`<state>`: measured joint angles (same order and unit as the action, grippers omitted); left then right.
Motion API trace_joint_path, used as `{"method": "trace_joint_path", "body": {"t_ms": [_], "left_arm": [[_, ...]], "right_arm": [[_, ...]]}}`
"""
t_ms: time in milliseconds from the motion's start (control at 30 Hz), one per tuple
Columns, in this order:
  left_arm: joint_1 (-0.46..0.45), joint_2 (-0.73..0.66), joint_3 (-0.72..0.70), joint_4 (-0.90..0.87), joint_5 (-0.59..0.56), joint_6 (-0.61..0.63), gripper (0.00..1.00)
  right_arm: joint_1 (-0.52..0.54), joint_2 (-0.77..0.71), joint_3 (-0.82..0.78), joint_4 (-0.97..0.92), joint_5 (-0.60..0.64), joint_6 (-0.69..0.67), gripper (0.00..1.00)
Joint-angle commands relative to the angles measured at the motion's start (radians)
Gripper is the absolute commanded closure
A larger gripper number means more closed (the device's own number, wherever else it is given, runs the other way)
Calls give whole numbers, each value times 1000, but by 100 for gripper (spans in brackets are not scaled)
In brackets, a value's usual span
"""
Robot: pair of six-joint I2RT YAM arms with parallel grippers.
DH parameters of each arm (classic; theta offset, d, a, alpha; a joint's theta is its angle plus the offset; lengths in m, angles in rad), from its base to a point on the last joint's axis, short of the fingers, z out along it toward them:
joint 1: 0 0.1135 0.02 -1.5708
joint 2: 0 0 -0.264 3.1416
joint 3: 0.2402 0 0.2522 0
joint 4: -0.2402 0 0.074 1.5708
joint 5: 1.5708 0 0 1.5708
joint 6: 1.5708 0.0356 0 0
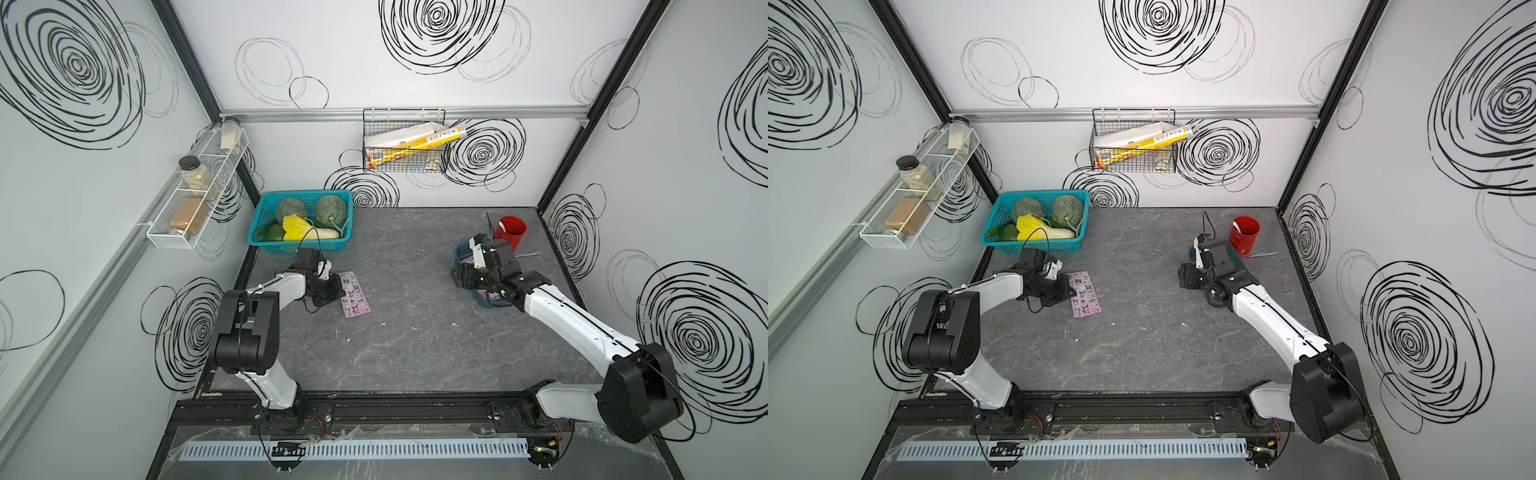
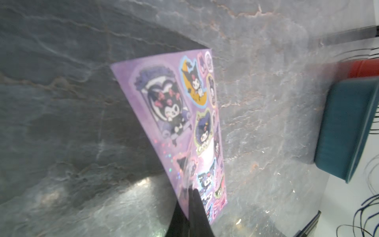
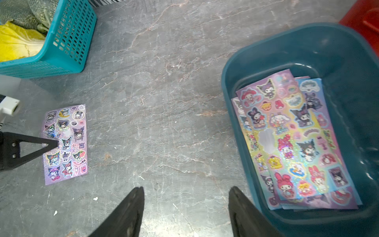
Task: Take the stickers out of the storage box
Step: Place the sticker at the center of the board.
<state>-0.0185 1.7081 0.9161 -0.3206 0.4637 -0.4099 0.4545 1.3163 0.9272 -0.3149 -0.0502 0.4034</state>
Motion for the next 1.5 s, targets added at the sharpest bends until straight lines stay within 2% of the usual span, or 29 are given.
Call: {"method": "trace_joint_path", "body": {"t_ms": [0,133,300,467,500,533,600,733,867,933,967,1000,1167,1300,1467], "left_arm": [[3,59,69,-83,-90,47,94],[27,95,136,-170,-187,79,82],[83,107,174,-218,-229,120,75],[91,101,212,-246,-259,144,64],[90,93,216,-247,-256,152,51],[89,81,218,-250,-255,161,43],[89,59,229,-263,-312,154,39],[97,-45,182,-212,-317,136,40],[121,-195,97,-137,-230,115,39],[126,-253,65,-115,-203,113,39],[127,-284,48,-106,-185,116,39],[128,-313,26,-95,-179,116,40],[129,-428,-36,-48,-198,107,40],[133,-447,-31,-42,-204,103,40],[145,-461,-37,-37,-185,103,40]], "right_arm": [[72,38,11,54,-25,37,31],[177,98,34,86,-28,62,30],[290,198,84,132,-38,79,30],[389,352,182,179,-86,120,30],[406,386,204,192,-105,124,30],[418,423,224,210,-131,132,29],[440,486,256,252,-169,149,29],[473,615,357,276,-210,168,29],[499,751,466,305,-272,197,29],[507,810,523,292,-278,207,20],[511,836,550,283,-276,209,7],[513,858,577,269,-271,204,0],[516,927,645,261,-258,221,0],[542,997,725,259,-289,249,5],[570,1079,836,239,-301,266,5]]}}
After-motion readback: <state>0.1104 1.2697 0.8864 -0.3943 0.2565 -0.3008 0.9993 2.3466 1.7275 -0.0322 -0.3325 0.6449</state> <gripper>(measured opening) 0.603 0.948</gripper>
